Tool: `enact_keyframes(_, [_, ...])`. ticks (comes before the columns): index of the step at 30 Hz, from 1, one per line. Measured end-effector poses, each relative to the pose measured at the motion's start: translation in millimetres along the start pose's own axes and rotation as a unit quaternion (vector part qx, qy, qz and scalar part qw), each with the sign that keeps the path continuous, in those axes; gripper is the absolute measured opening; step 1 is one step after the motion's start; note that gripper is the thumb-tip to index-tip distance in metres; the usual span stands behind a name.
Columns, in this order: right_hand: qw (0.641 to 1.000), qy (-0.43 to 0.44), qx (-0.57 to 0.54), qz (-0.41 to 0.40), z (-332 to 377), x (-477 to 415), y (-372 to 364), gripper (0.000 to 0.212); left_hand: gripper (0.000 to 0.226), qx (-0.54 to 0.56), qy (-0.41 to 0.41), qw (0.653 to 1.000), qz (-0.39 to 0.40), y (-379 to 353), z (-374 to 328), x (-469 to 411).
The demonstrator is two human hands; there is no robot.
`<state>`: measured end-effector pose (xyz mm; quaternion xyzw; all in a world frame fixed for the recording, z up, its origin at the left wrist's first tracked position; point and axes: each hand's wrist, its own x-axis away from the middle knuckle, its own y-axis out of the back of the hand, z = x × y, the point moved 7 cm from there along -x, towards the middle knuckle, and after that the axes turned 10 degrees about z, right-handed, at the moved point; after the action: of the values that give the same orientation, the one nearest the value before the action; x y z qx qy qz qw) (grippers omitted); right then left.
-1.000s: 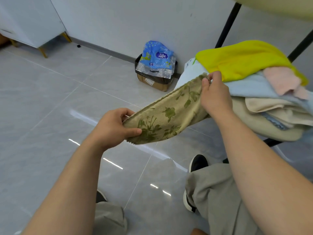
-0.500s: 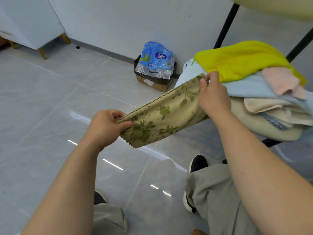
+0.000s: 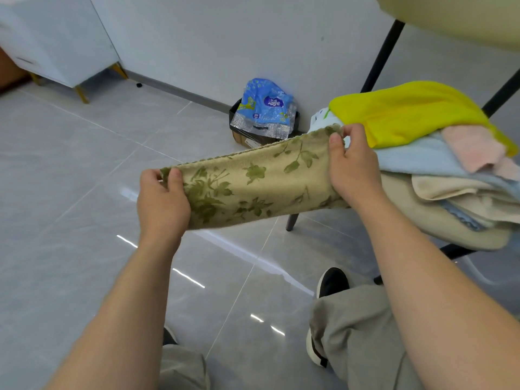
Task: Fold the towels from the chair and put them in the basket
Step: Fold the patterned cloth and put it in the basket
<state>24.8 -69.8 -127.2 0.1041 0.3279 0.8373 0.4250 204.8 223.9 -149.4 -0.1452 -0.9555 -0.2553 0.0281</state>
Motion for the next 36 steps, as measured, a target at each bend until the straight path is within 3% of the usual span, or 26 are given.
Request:
enact_keyframes(2, [1.000, -0.001, -0.004, 0.002, 0.0, 0.3, 0.3, 0.025, 0.018, -0.020, -0.039, 0.999, -0.014, 2.9, -8.3, 3.0])
enact_keyframes(4, [1.000, -0.004, -0.007, 0.005, -1.2, 0.2, 0.9, 0.025, 0.026, 0.003, -0.020, 1.000, 0.003, 0.7, -0.8, -1.9])
enact_keyframes(6, [1.000, -0.010, -0.006, 0.006, -3.5, -0.5, 1.9, 0.025, 0.032, 0.093, 0.052, 0.991, 0.079, -9.3, 13.4, -6.4])
enact_keyframes(8, [1.000, -0.015, -0.004, 0.008, -5.6, -1.3, 2.4, 0.026, 0.027, 0.200, 0.150, 0.949, 0.194, -30.1, 24.5, 0.6])
enact_keyframes(10, [1.000, -0.018, -0.001, 0.010, -6.9, -1.8, 2.4, 0.026, 0.020, 0.245, 0.191, 0.922, 0.232, -40.5, 29.8, 4.4])
enact_keyframes(13, [1.000, -0.022, 0.006, 0.013, -7.7, -2.0, 1.8, 0.026, 0.012, 0.223, 0.157, 0.950, 0.150, -32.9, 33.8, -4.2])
enact_keyframes(16, [1.000, -0.023, 0.006, 0.018, -7.6, -1.8, -0.3, 0.027, 0.020, 0.089, 0.060, 0.992, 0.069, -17.7, 22.5, -6.9])
enact_keyframes(21, [0.999, -0.030, 0.005, 0.016, -9.5, -2.2, 0.5, 0.027, 0.015, -0.073, -0.071, 0.994, 0.032, -7.7, -6.0, -1.6])
enact_keyframes(27, [0.999, -0.036, 0.013, 0.015, -11.8, -2.2, -1.3, 0.028, 0.018, -0.017, -0.047, 0.996, 0.078, -5.4, 3.7, -10.2])
enact_keyframes(33, [0.999, -0.023, -0.038, -0.026, -7.0, -3.0, 7.8, 0.030, 0.019, 0.180, 0.001, 0.977, 0.116, -6.5, 4.0, -10.0])
enact_keyframes(36, [0.999, -0.028, -0.041, -0.005, -7.7, -3.2, 3.0, 0.030, 0.022, 0.182, 0.017, 0.976, 0.115, -6.8, 9.4, -12.8])
